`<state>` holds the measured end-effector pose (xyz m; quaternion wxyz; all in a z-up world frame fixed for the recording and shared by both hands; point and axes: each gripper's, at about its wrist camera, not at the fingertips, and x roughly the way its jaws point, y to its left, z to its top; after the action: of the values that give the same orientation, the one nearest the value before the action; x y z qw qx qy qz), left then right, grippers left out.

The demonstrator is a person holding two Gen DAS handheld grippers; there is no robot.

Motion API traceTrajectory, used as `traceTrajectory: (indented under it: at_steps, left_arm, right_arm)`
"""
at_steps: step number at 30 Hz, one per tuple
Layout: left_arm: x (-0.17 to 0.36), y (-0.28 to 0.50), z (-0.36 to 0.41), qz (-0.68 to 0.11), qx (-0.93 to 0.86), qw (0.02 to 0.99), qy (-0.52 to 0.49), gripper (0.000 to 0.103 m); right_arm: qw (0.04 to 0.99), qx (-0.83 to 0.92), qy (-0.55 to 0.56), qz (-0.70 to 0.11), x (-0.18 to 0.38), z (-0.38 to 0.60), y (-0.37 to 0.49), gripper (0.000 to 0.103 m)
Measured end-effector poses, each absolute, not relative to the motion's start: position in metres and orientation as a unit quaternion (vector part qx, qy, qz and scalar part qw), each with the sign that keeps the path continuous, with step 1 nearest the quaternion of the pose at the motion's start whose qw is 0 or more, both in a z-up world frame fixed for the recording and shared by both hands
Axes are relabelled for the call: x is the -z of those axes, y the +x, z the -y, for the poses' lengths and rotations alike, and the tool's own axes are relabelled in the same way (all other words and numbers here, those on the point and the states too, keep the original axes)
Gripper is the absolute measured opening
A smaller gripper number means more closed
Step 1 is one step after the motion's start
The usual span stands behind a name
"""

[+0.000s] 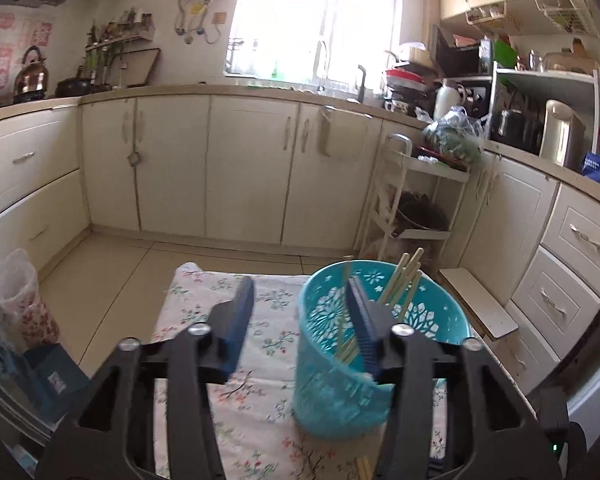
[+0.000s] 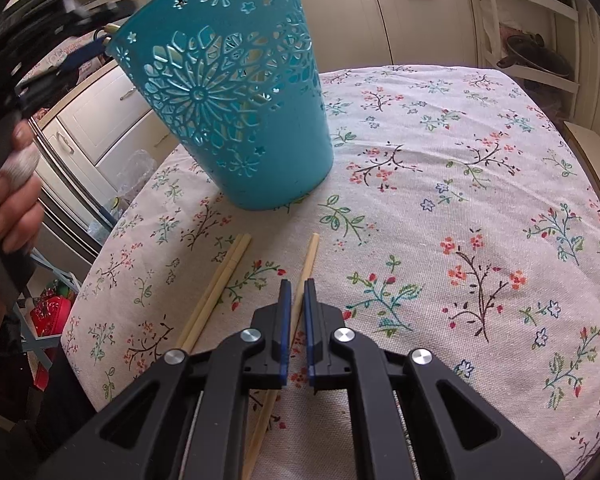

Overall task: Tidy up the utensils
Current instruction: 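Close the right gripper on a wooden stick and lift it over the basket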

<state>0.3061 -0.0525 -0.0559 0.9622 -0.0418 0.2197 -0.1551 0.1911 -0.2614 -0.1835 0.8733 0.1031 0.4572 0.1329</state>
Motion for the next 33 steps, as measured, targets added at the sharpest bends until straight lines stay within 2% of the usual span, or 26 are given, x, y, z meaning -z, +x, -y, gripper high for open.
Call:
traceTrajectory:
  at_steps: [4, 8, 10, 12, 14, 16, 22, 27, 33]
  left_arm:
    - [0.088, 0.289, 0.019, -0.262, 0.134, 0.952, -0.083, 0.061]
    - [0.145, 0.283, 0.001, -0.332, 0.112, 0.93, -0.108, 0.061]
    - [0.168, 0.282, -0.002, -0.359, 0.098, 0.922, -0.108, 0.064]
    - [0.184, 0.283, -0.002, -0.378, 0.087, 0.916, -0.103, 0.066]
    - [0.188, 0.285, -0.005, -0.386, 0.085, 0.912, -0.107, 0.066]
    - [0.187, 0.284, -0.003, -0.381, 0.083, 0.915, -0.103, 0.074]
    - [0.187, 0.287, 0.005, -0.391, 0.09, 0.911, -0.097, 0.074]
    - [0.187, 0.287, 0.004, -0.394, 0.094, 0.908, -0.104, 0.075]
    - [0.188, 0.289, 0.003, -0.4, 0.099, 0.904, -0.111, 0.075]
  right_arm:
    - [0.874, -0.132, 0.098, -0.457, 0.183, 0.259, 0.191, 0.007]
    - [0.876, -0.128, 0.09, -0.457, 0.183, 0.258, 0.19, 0.008]
    - [0.876, -0.124, 0.084, -0.458, 0.181, 0.256, 0.188, 0.011]
    - [0.876, -0.124, 0.078, -0.46, 0.18, 0.251, 0.185, 0.02]
    - [0.876, -0.119, 0.059, -0.464, 0.178, 0.246, 0.184, 0.022]
    - [0.875, -0.11, 0.041, -0.469, 0.177, 0.241, 0.186, 0.022]
    - [0.879, -0.079, -0.026, -0.469, 0.176, 0.226, 0.186, 0.008]
    - [0.876, -0.098, 0.101, -0.462, 0.169, 0.259, 0.173, 0.005]
    - [0.89, -0.158, 0.232, -0.36, 0.098, 0.287, 0.16, 0.005]
